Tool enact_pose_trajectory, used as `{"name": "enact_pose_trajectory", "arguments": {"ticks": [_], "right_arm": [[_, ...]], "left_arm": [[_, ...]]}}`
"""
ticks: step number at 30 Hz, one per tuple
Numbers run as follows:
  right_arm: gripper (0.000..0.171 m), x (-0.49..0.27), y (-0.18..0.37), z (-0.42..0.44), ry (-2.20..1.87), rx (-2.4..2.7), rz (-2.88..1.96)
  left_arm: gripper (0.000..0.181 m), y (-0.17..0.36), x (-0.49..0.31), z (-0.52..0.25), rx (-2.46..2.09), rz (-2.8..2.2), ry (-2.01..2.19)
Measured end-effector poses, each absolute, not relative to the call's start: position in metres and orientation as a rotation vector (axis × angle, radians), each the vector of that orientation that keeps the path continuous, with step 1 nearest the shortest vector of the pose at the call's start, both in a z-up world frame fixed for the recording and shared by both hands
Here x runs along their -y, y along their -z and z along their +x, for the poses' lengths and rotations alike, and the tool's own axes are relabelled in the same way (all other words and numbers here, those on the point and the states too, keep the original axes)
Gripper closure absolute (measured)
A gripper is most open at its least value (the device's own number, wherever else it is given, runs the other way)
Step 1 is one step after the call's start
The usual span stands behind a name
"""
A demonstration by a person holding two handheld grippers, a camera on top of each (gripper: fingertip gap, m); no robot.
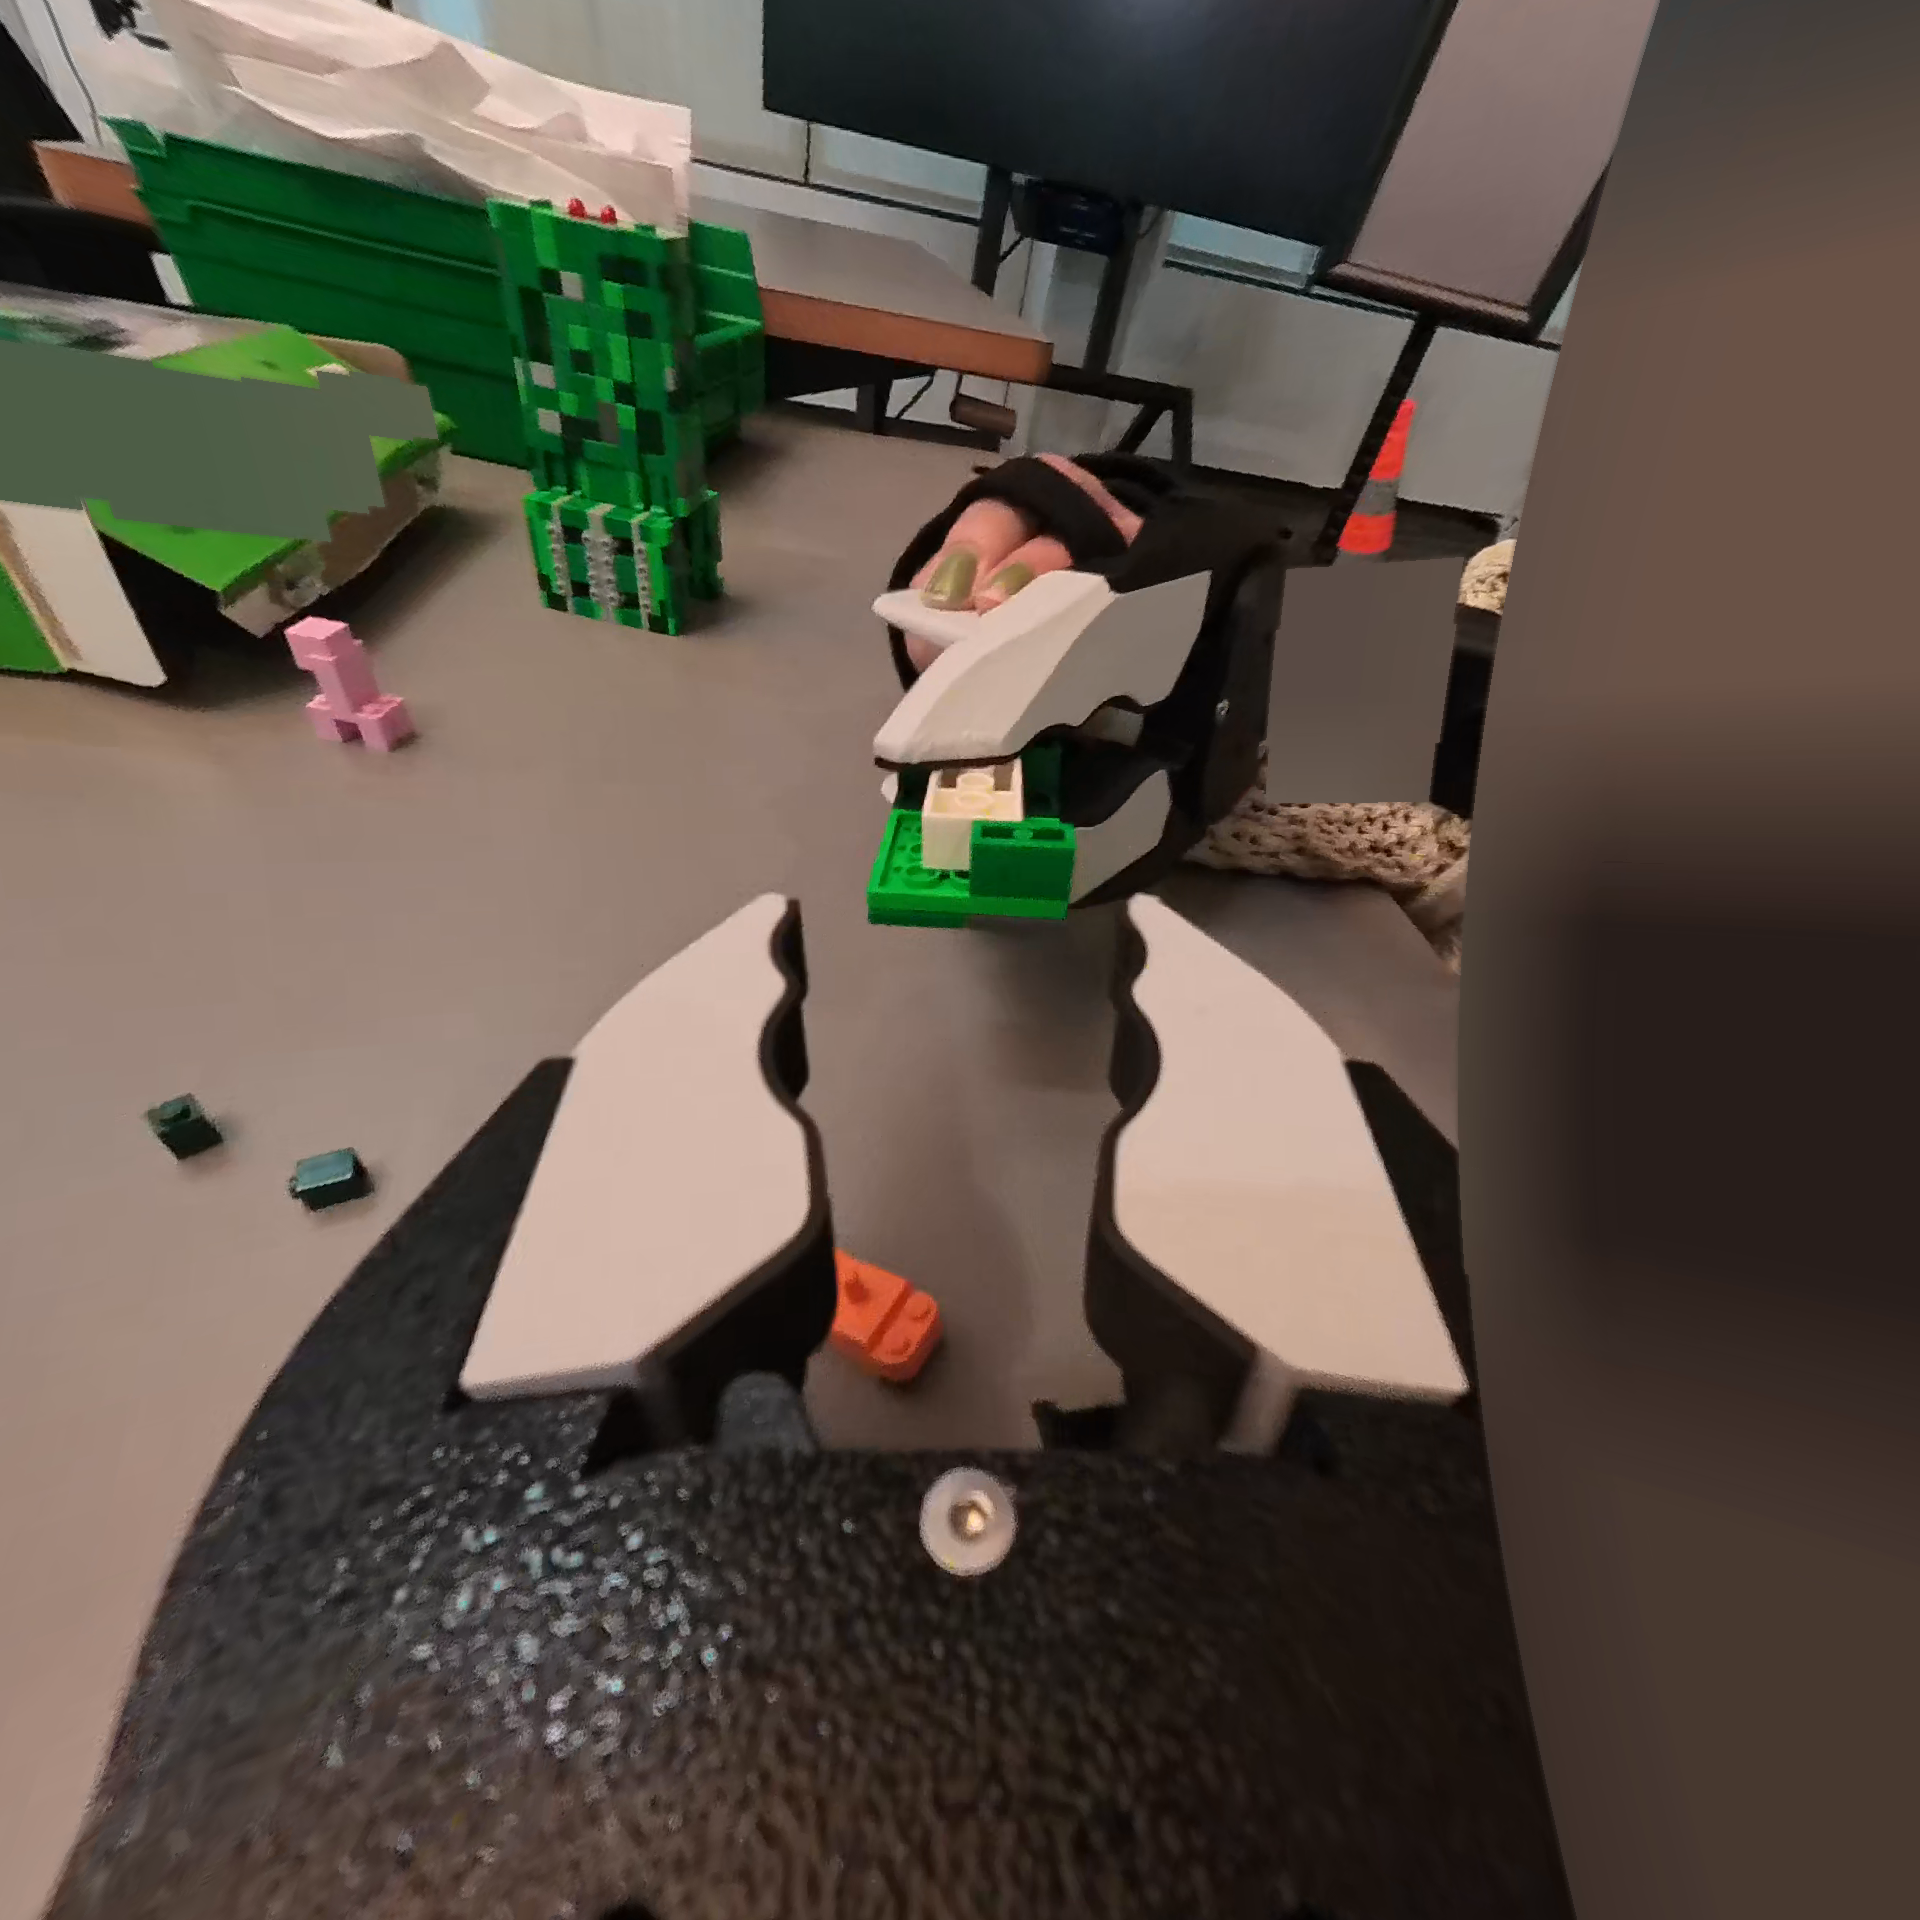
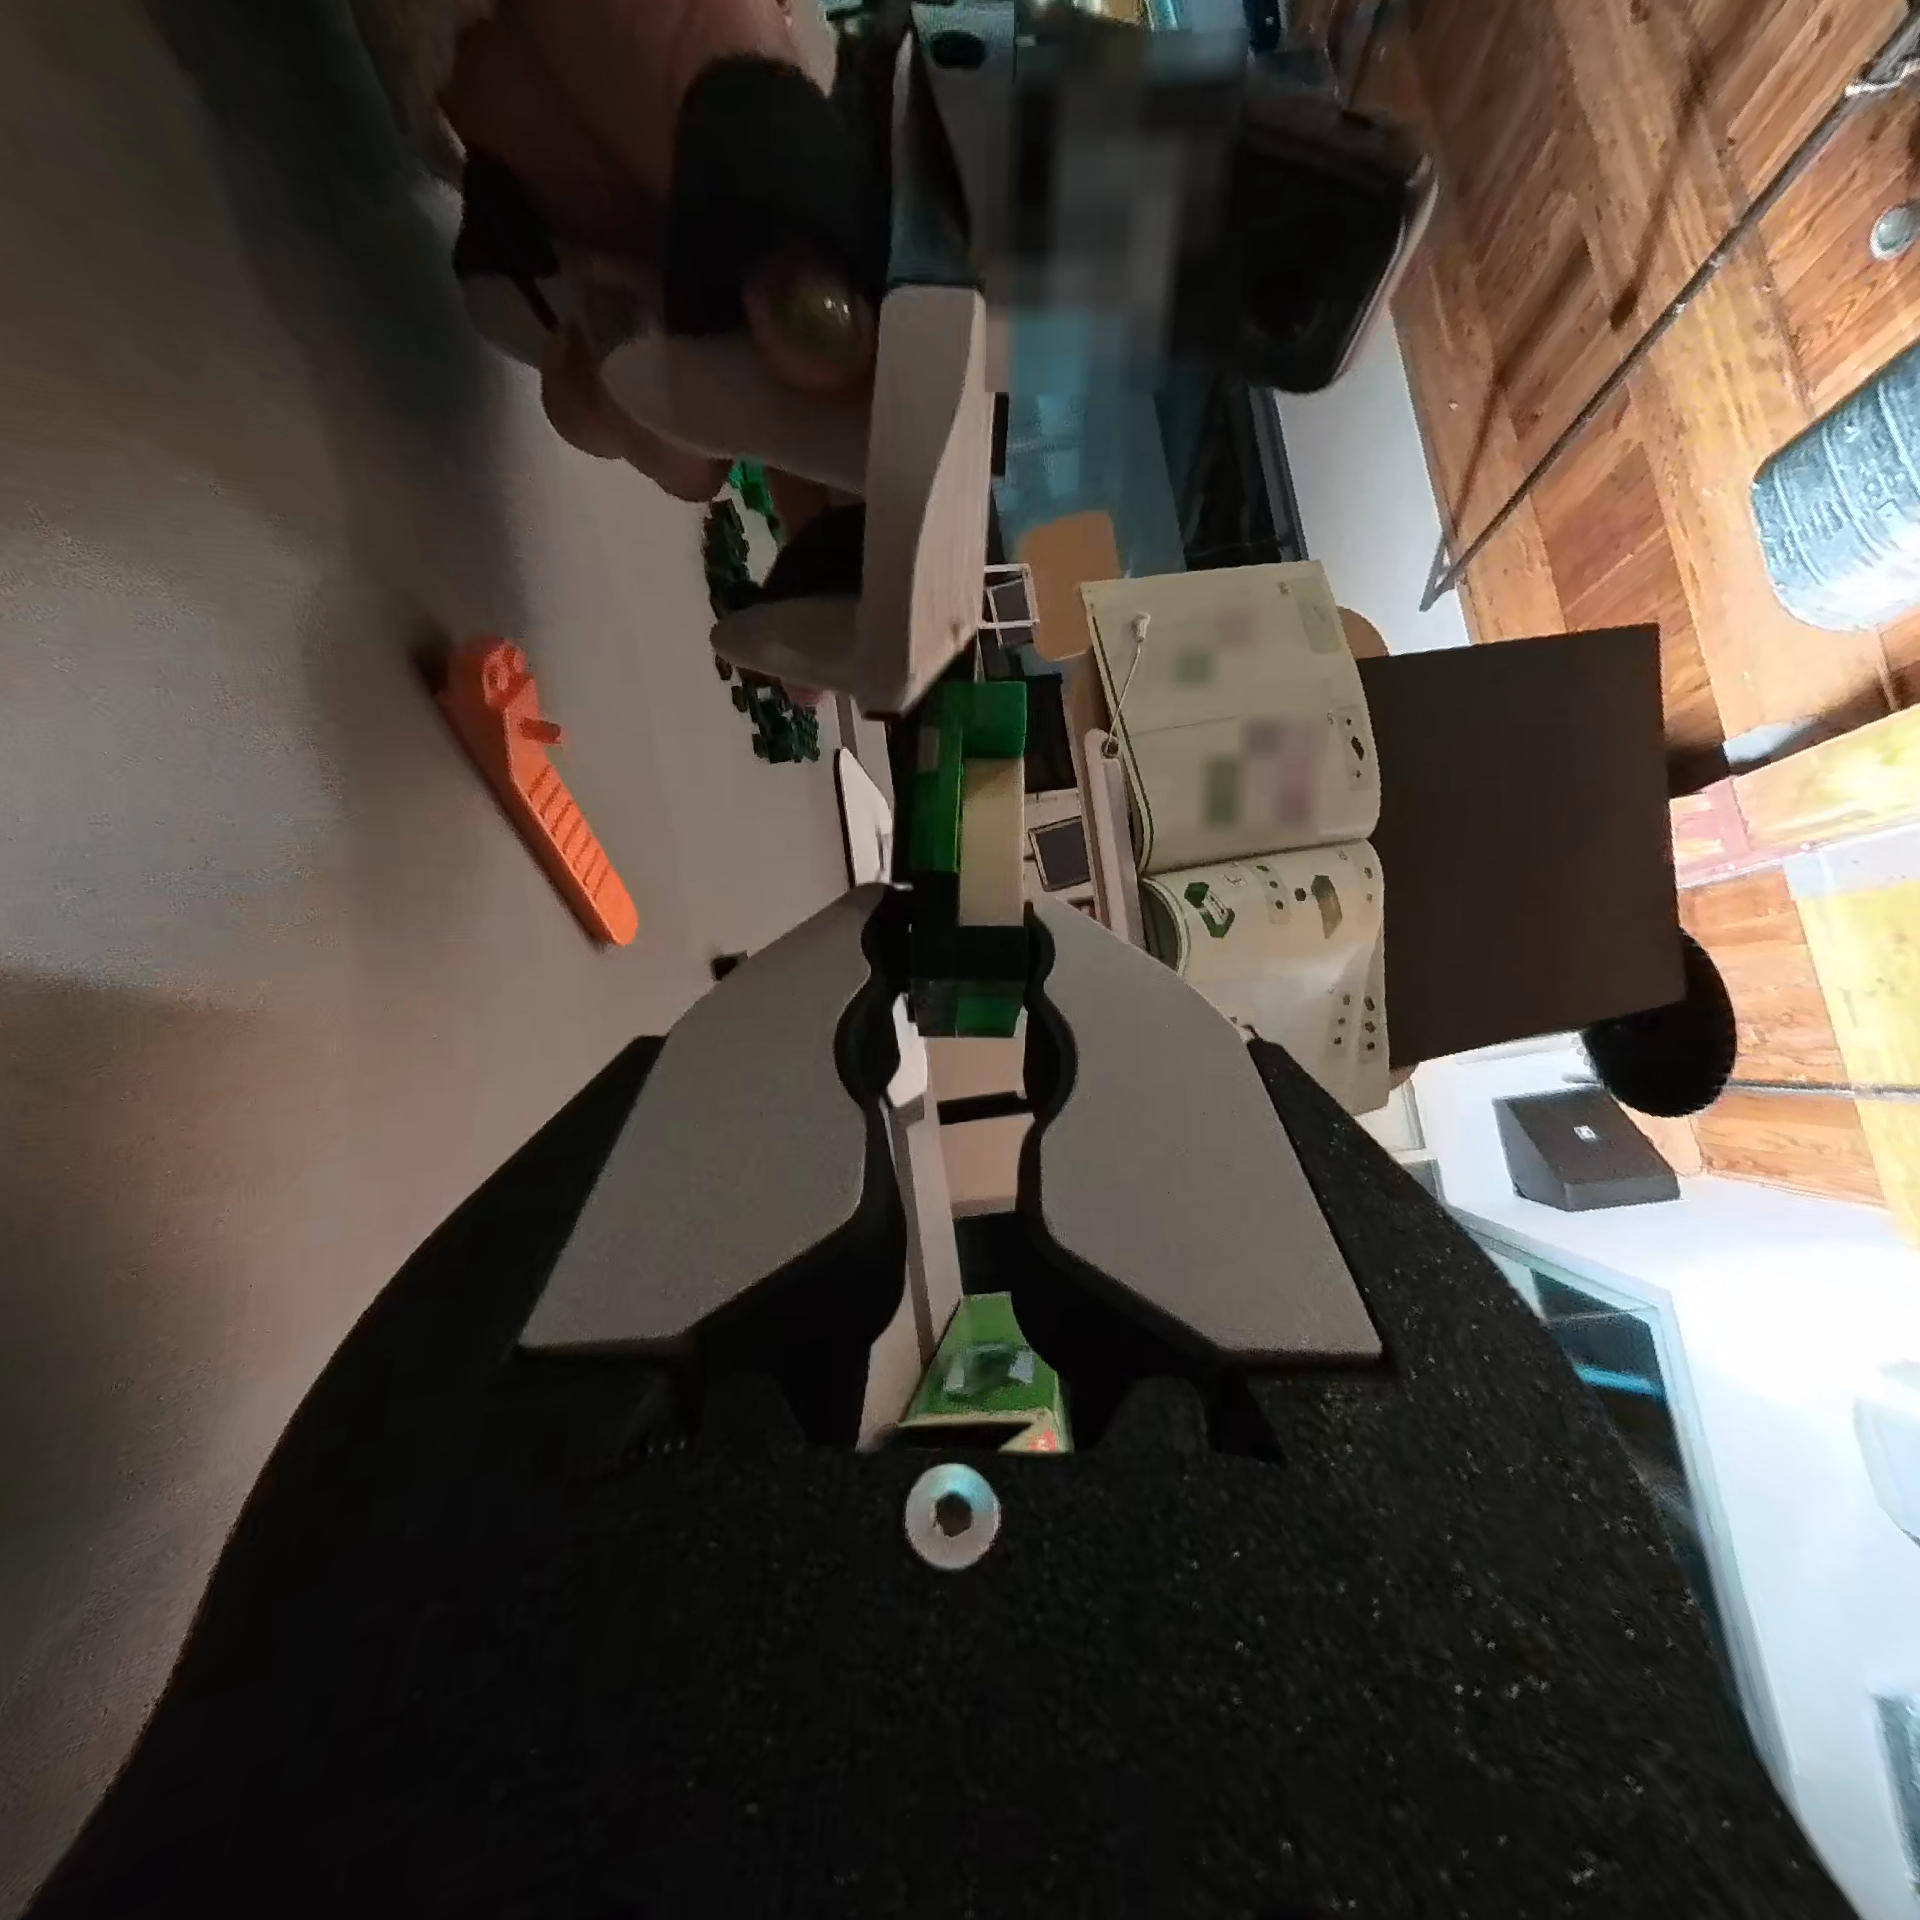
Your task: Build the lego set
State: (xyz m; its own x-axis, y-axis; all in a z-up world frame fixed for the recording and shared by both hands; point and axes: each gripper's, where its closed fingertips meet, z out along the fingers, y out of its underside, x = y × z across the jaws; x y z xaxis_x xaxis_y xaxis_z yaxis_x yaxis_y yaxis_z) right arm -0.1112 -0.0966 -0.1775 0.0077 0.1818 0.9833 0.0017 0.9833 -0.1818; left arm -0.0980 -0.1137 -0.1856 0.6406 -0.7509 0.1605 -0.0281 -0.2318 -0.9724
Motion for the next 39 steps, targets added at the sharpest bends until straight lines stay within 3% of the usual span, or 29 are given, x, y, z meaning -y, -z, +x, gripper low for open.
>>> {"name": "enact_pose_trajectory", "arguments": {"ticks": [6,23,26,30,39], "right_arm": [[0.152,0.102,0.177,-0.11,-0.177,1.561,-0.125],[0.152,0.104,0.177,-0.111,-0.167,1.554,-0.116],[0.139,0.104,0.18,-0.113,-0.186,1.572,-0.146],[0.126,0.095,0.19,-0.116,-0.243,1.629,-0.242],[0.127,0.055,0.186,-0.119,-0.665,1.545,-0.709]], "left_arm": [[0.144,0.187,0.12,-0.089,-0.677,-1.673,0.856],[0.146,0.184,0.121,-0.089,-0.704,-1.633,0.784],[0.146,0.184,0.12,-0.093,-0.68,-1.625,0.789],[0.146,0.182,0.121,-0.114,-0.651,-1.638,0.758],[0.146,0.17,0.106,-0.191,-0.364,-1.541,0.469]]}}
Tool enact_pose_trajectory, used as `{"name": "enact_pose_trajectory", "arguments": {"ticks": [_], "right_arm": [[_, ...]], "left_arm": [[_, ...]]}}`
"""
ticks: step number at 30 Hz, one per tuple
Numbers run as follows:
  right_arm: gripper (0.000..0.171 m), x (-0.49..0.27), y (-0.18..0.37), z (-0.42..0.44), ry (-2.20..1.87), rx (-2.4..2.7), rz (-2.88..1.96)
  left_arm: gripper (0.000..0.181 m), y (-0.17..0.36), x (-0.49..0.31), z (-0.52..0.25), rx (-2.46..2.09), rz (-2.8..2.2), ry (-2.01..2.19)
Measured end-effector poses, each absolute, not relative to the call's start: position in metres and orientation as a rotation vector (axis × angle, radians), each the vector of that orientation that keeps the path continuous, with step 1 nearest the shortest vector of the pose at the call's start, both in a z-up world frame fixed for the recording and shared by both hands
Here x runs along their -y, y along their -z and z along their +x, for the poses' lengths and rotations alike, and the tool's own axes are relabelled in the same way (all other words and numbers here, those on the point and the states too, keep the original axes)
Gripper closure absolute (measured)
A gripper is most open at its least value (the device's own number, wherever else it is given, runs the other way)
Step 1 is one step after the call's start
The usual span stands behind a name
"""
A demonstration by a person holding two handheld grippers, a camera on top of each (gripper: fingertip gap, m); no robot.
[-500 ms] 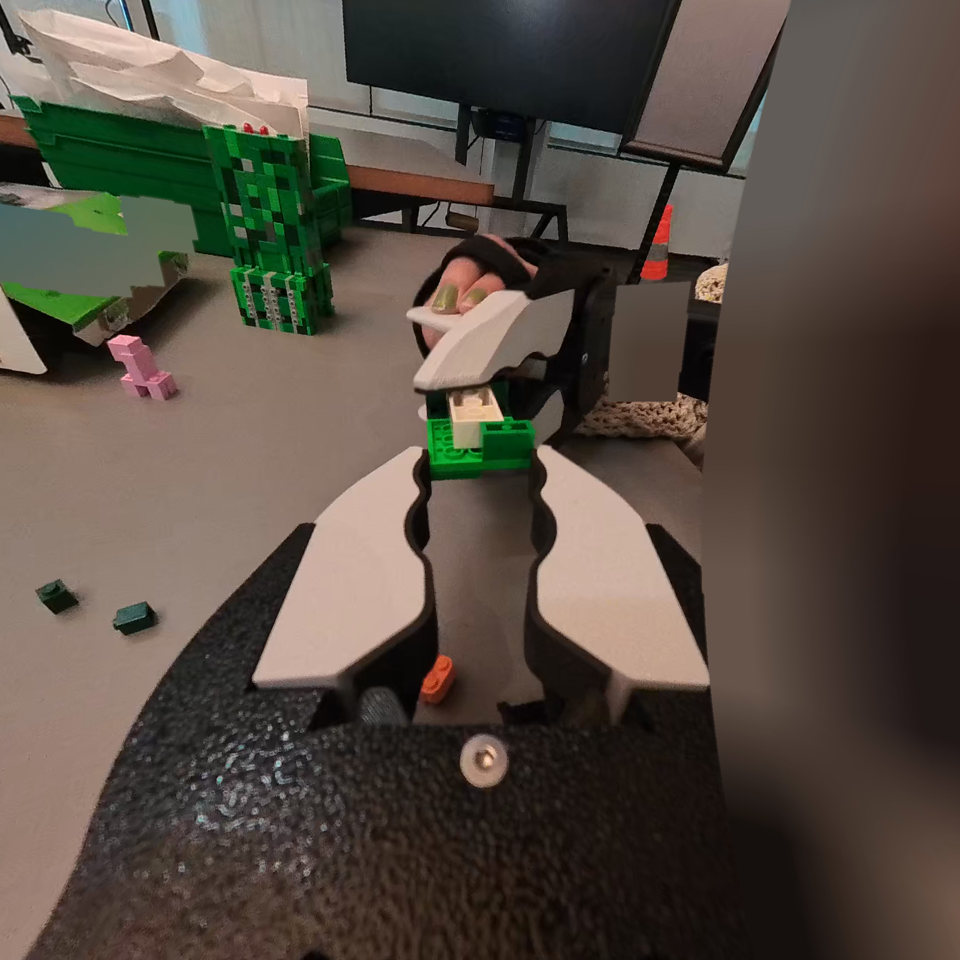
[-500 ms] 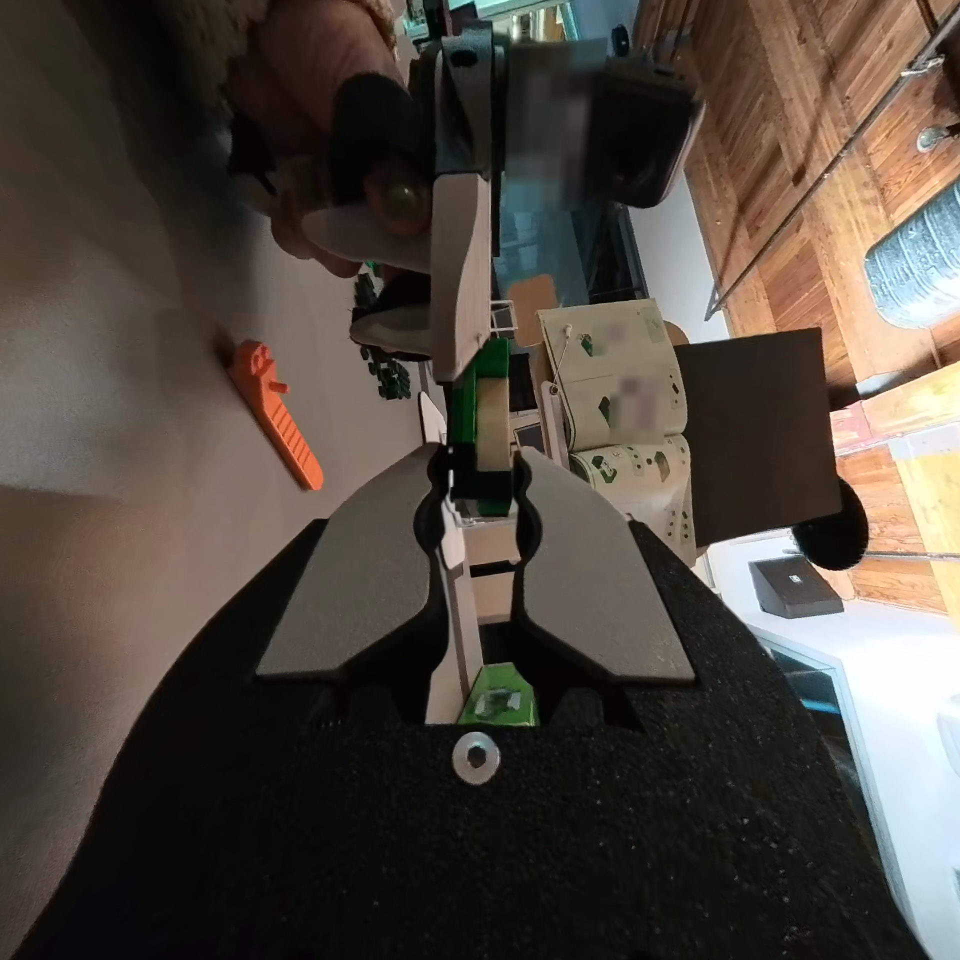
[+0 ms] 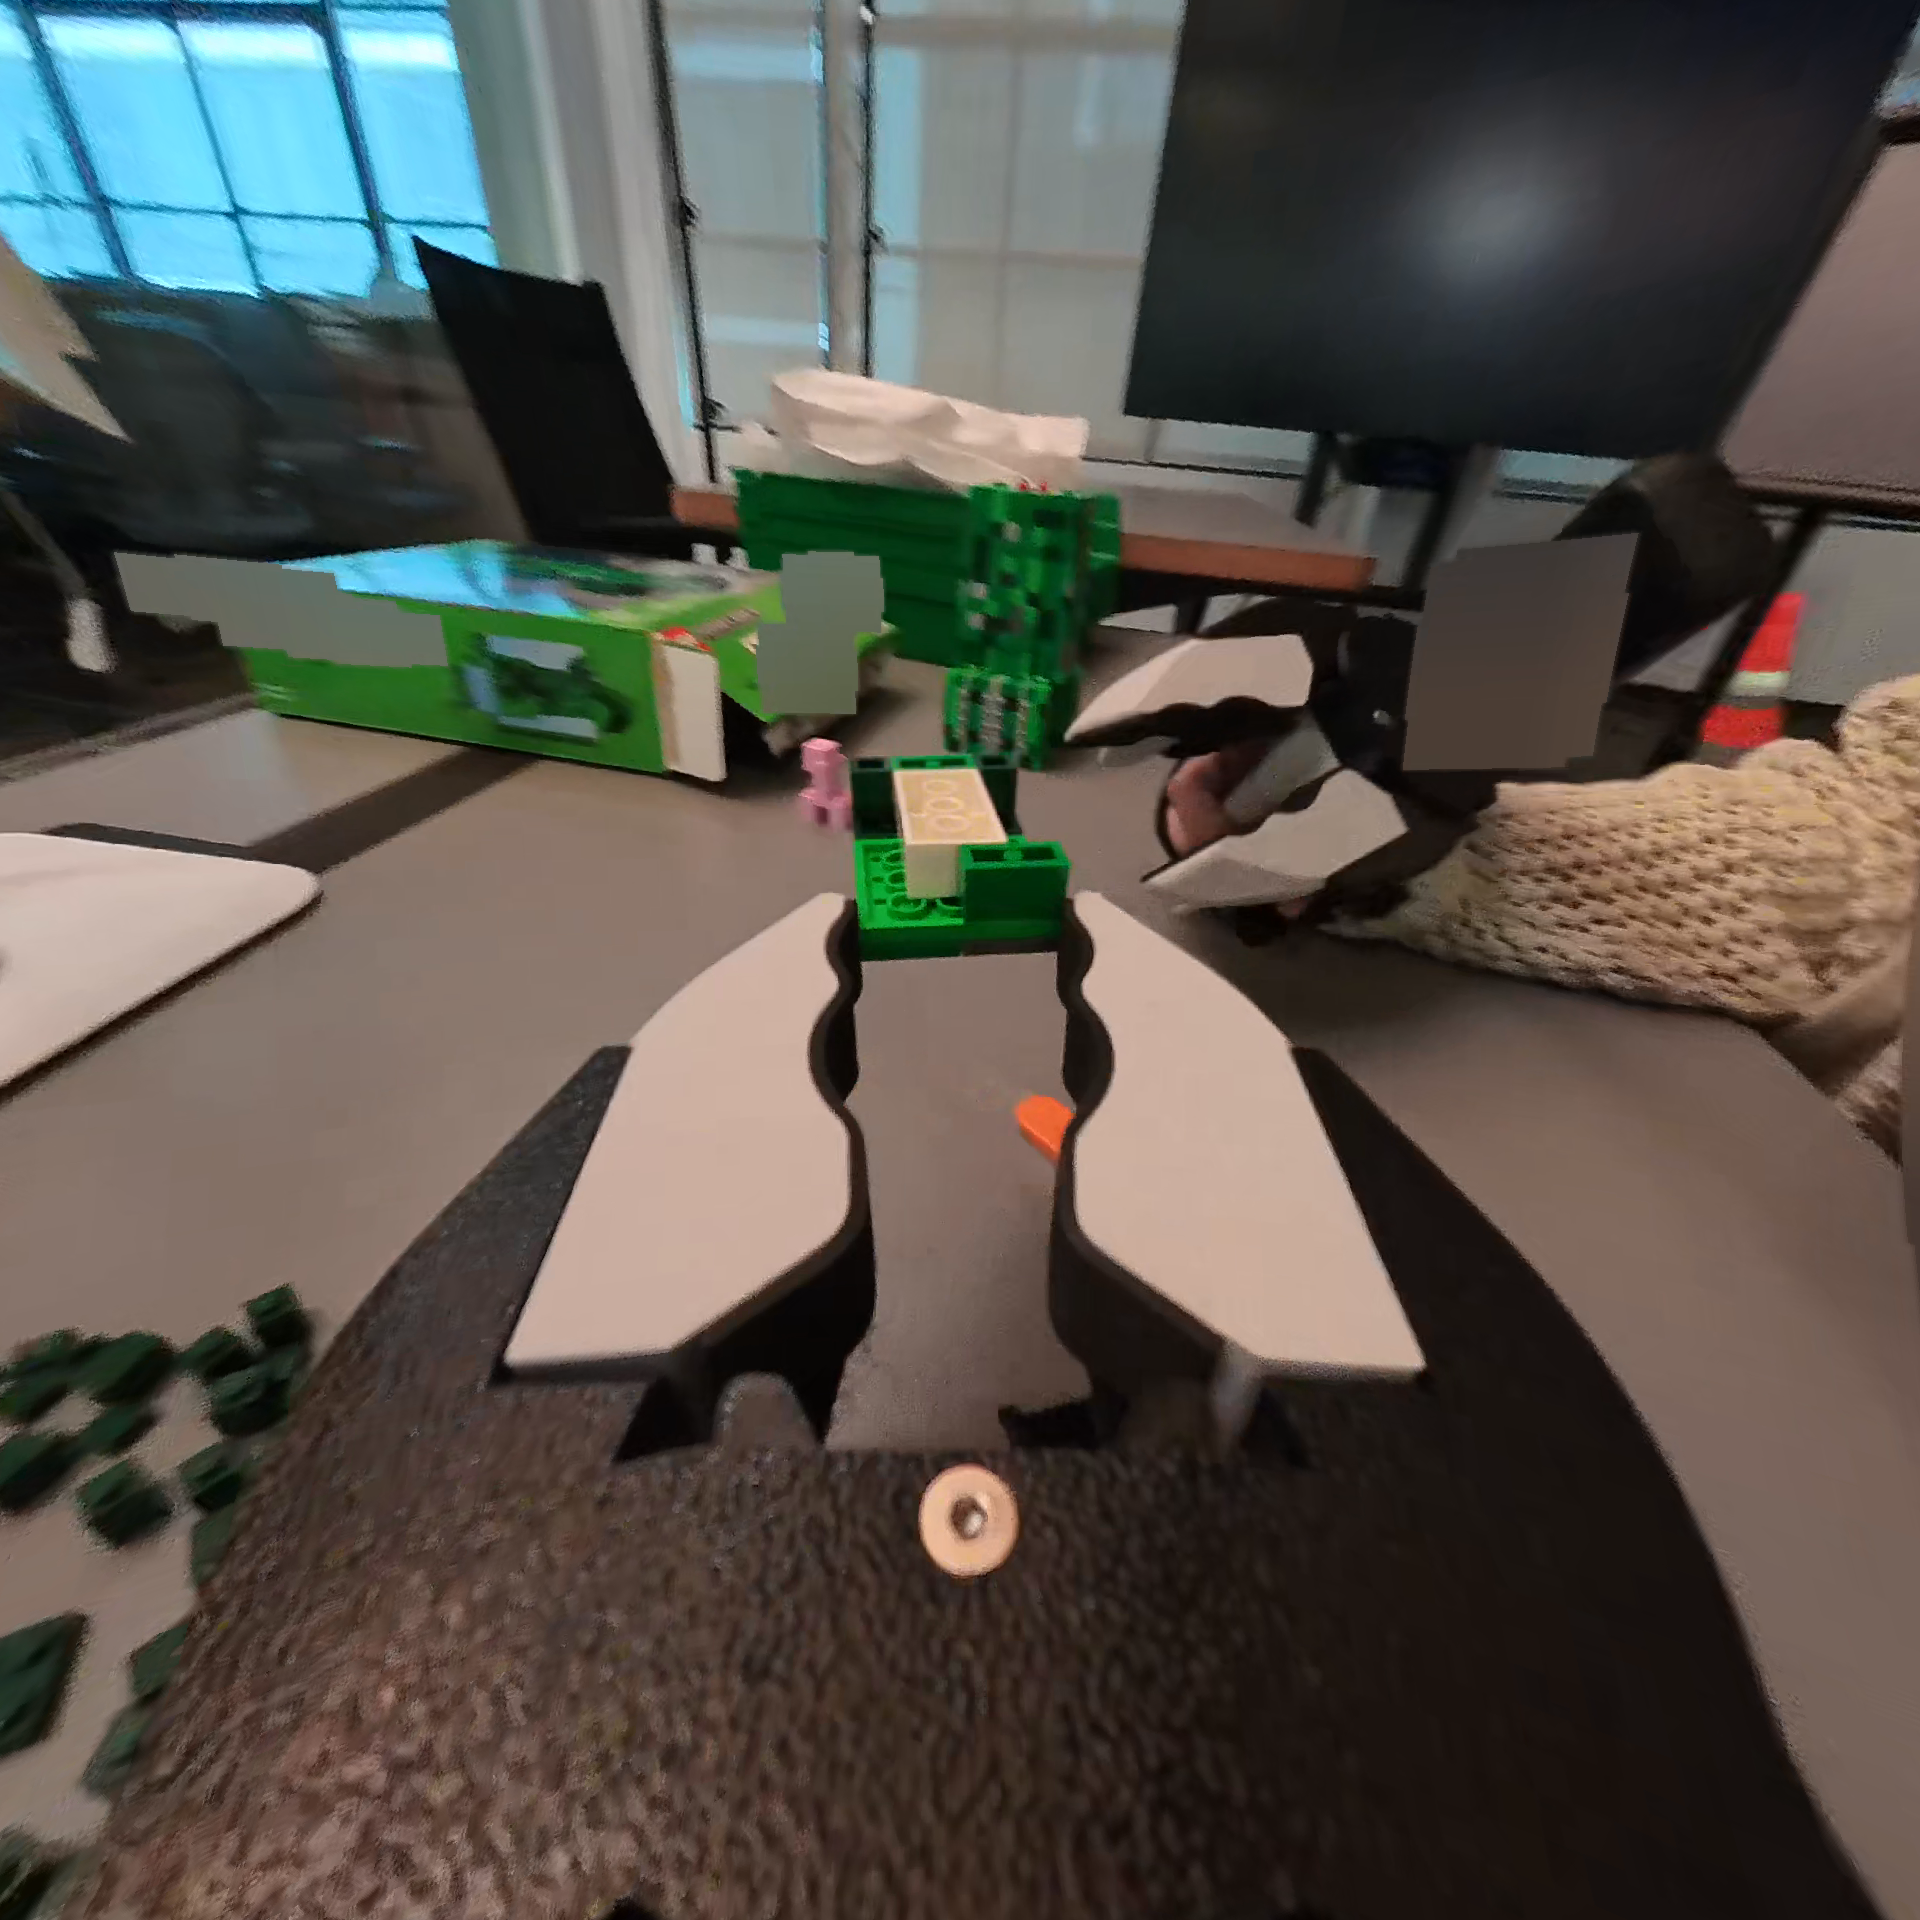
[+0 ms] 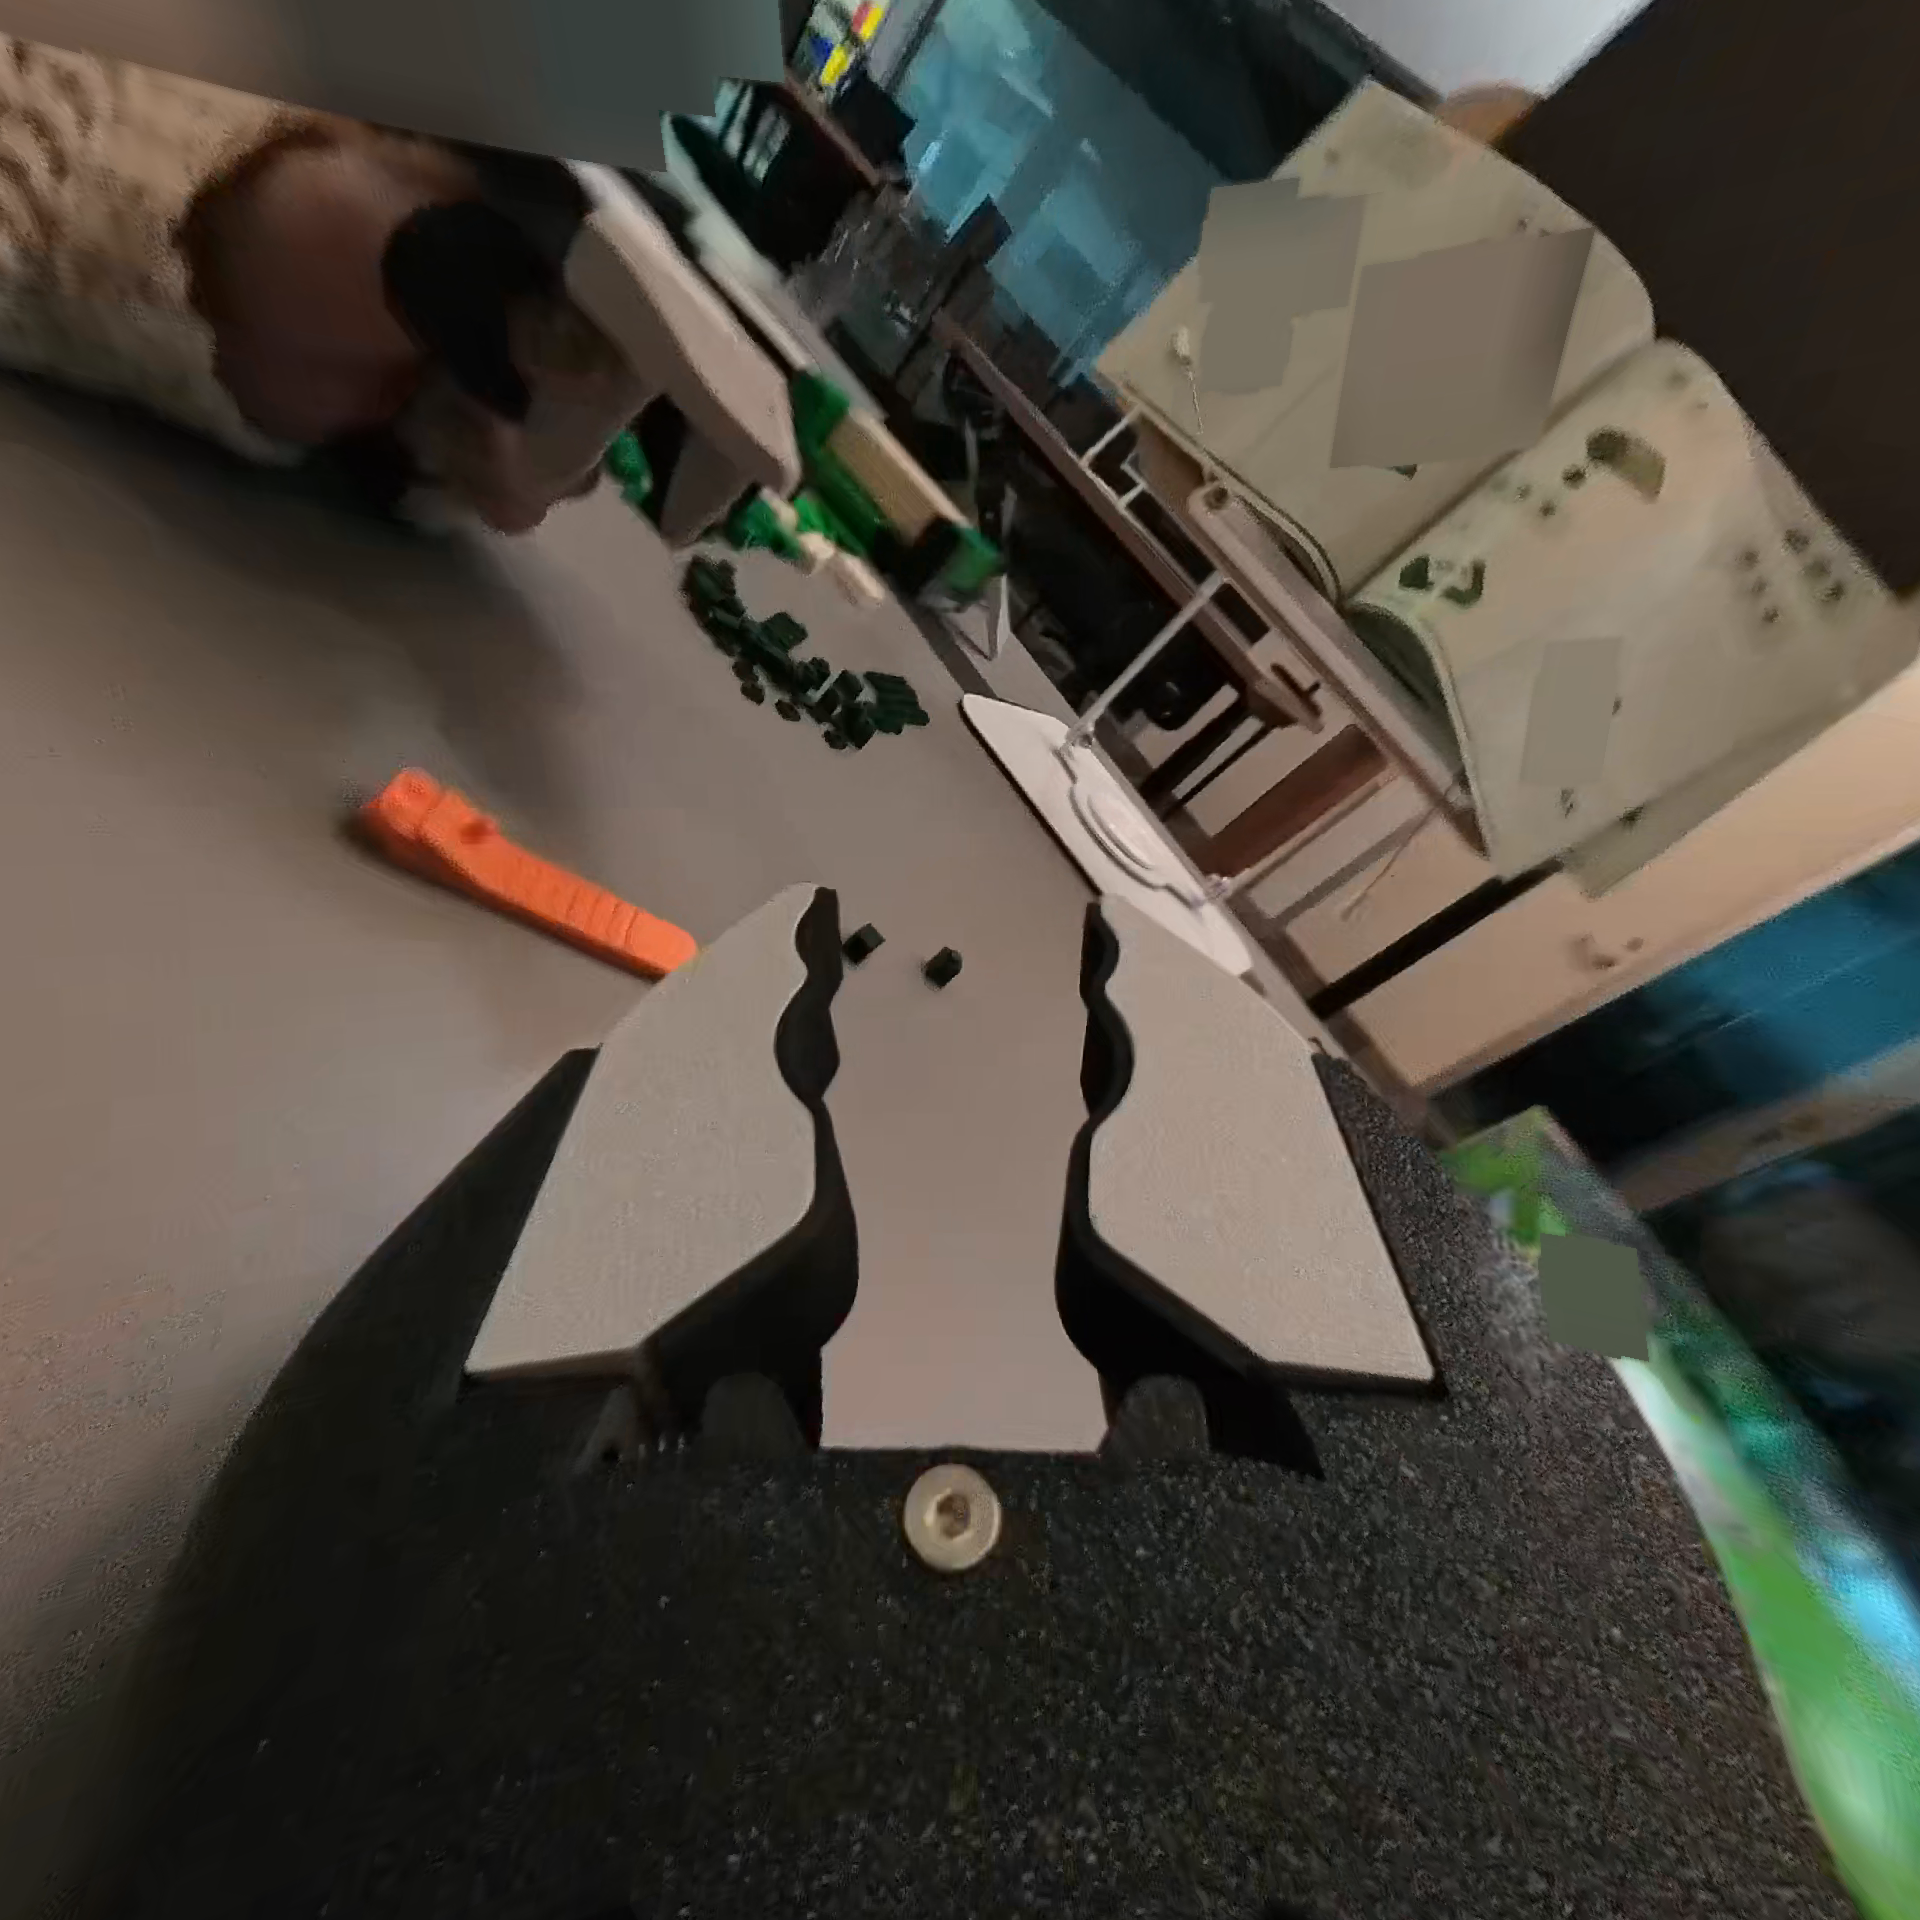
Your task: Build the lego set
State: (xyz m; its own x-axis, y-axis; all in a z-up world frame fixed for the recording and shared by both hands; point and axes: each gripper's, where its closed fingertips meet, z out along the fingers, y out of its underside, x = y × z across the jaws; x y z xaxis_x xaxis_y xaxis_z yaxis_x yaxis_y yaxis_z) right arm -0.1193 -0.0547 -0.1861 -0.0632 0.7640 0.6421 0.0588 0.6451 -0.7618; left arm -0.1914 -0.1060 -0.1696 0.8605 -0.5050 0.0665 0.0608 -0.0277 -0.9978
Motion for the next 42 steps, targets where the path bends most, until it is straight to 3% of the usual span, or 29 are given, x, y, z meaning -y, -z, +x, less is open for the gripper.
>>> {"name": "enact_pose_trajectory", "arguments": {"ticks": [3,11,15,20,23,42], "right_arm": [[0.133,0.039,0.171,-0.127,-0.865,1.423,-0.867],[0.128,0.003,0.164,-0.187,-1.117,1.409,-1.052],[0.135,-0.022,0.166,-0.213,-1.118,1.296,-1.063],[0.136,0.001,0.179,-0.209,-1.036,1.412,-0.974],[0.146,0.008,0.177,-0.202,-0.924,1.407,-0.861],[0.148,0.001,0.175,-0.201,-0.976,1.364,-0.905]], "left_arm": [[0.146,0.169,0.101,-0.199,-0.337,-1.531,0.377],[0.146,0.179,0.091,-0.218,-0.292,-1.609,0.109],[0.146,0.178,0.092,-0.218,-0.295,-1.598,0.113],[0.145,0.173,0.094,-0.22,-0.27,-1.571,0.153],[0.145,0.169,0.098,-0.221,-0.263,-1.539,0.168],[0.145,0.162,0.103,-0.224,-0.24,-1.48,0.195]]}}
